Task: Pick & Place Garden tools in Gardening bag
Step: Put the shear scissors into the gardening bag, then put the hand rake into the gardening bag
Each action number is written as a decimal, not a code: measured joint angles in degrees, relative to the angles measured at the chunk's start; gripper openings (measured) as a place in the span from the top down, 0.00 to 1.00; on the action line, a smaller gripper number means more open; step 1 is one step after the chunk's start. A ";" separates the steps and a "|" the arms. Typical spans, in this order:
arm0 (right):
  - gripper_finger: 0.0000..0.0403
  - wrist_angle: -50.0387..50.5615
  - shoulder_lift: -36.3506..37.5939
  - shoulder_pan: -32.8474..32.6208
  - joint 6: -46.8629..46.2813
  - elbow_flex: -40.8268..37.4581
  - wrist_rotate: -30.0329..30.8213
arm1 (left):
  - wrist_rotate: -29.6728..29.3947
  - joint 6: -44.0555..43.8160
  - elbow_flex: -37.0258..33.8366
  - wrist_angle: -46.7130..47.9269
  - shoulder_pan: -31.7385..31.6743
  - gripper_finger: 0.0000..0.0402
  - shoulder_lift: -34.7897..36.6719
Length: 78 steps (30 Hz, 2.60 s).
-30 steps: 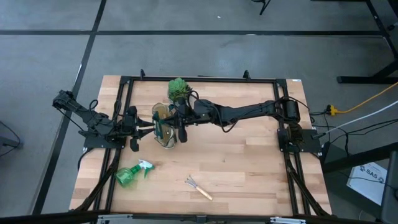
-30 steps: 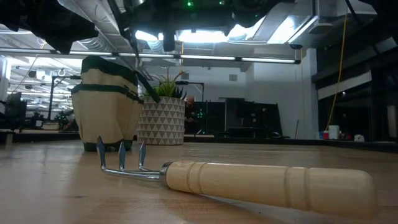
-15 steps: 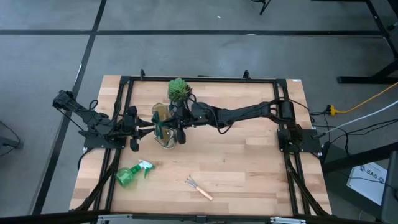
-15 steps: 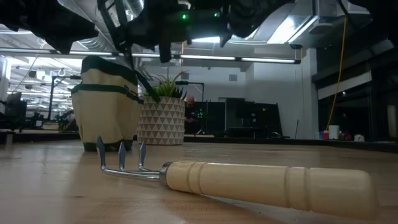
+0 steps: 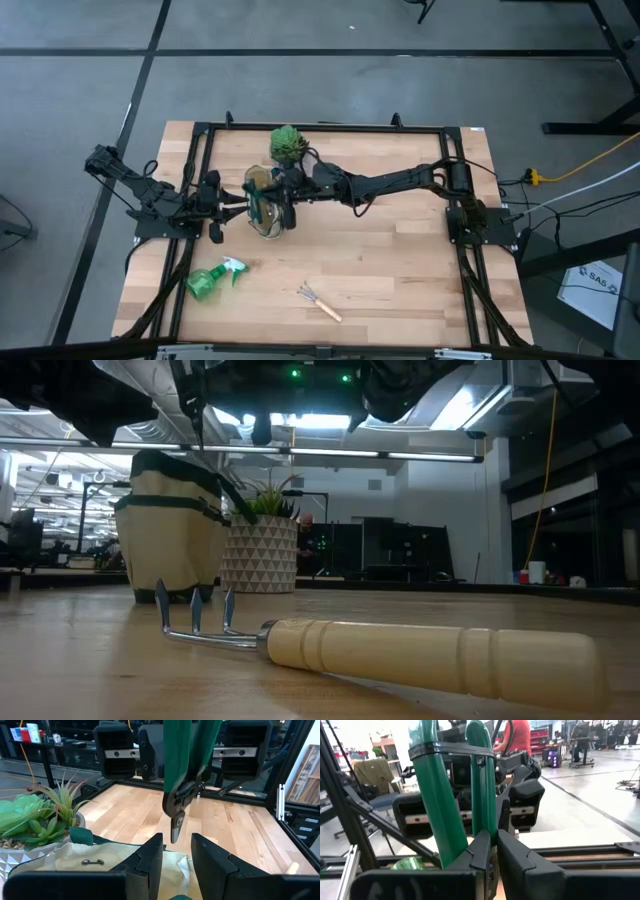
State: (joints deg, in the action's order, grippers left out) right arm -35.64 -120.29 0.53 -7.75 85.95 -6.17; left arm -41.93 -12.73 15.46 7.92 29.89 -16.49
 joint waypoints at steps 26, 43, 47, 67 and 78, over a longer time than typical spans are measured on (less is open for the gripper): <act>0.92 1.09 -3.69 -0.46 -0.36 0.00 4.13 | 0.00 0.00 -0.02 0.00 0.00 0.76 0.01; 0.92 -1.94 -7.43 -0.41 -2.61 0.00 14.48 | 0.00 0.00 -0.02 0.00 0.00 0.76 0.00; 0.92 -1.86 -7.43 -0.43 -3.59 0.00 16.65 | 0.00 0.00 -0.02 0.01 0.00 0.76 0.00; 0.91 2.01 -7.43 -0.19 -2.97 0.00 16.62 | 0.00 0.00 -0.02 0.00 0.00 0.76 0.01; 0.80 1.91 -7.43 -0.15 -2.29 0.00 14.98 | 0.00 0.00 -0.01 0.00 0.01 0.76 0.00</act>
State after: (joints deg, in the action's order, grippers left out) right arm -33.73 -127.72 0.38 -10.04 85.95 8.81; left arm -41.93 -12.73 15.45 7.92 29.90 -16.49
